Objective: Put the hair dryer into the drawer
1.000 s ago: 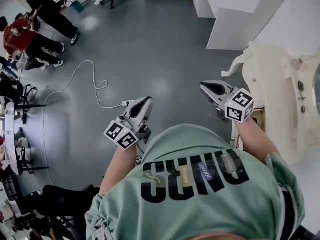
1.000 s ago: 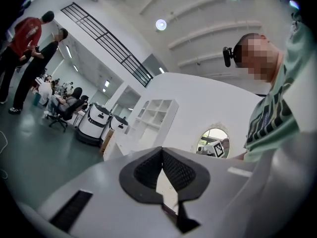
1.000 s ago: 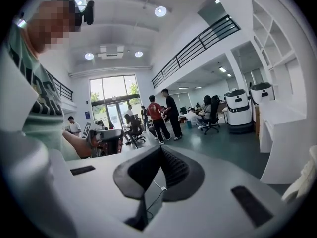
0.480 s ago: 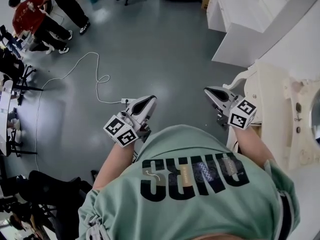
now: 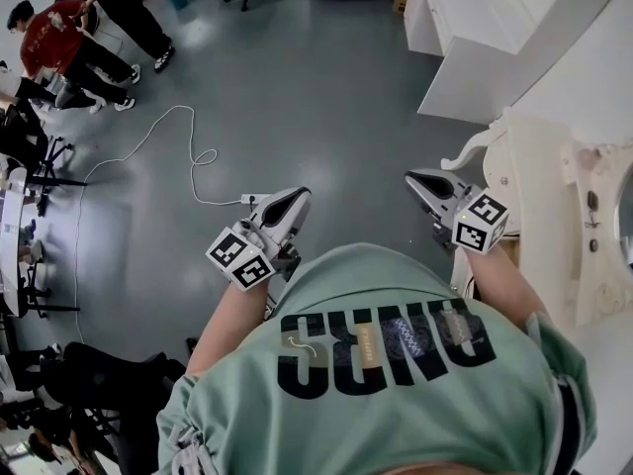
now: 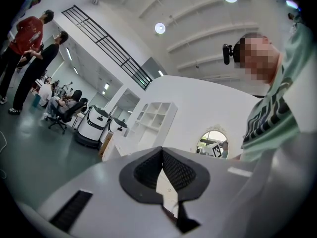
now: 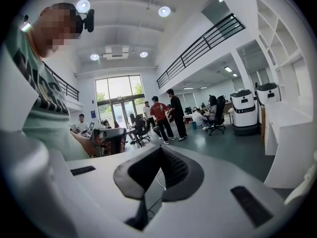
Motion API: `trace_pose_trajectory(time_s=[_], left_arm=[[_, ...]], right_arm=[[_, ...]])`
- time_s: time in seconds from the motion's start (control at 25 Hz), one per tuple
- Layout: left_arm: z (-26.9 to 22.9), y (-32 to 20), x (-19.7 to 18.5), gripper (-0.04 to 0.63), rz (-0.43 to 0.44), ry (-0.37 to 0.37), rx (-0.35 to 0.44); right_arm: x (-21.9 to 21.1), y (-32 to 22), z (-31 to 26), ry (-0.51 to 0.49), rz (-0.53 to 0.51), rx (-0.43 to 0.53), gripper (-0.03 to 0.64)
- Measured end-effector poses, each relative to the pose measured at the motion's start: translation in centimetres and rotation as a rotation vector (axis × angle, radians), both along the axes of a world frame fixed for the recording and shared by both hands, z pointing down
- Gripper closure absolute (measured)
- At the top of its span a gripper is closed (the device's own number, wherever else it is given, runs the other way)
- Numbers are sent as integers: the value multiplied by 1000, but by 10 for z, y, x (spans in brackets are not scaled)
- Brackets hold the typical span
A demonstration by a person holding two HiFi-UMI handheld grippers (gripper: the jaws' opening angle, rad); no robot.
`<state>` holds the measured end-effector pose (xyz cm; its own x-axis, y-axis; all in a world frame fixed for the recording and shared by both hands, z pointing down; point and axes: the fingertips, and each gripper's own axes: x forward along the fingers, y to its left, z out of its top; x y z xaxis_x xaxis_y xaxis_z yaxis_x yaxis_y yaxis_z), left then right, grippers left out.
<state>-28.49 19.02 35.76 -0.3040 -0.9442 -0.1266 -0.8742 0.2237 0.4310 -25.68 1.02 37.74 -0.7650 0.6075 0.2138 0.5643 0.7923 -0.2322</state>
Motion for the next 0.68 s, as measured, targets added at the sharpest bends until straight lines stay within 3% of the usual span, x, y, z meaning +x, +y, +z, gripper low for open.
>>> trace_pose_trajectory(time_s=[0.68], left_arm=[[5,1,6,591,-5,9,-4]], right_arm=[[7,3,10,-1,-14,8,624]])
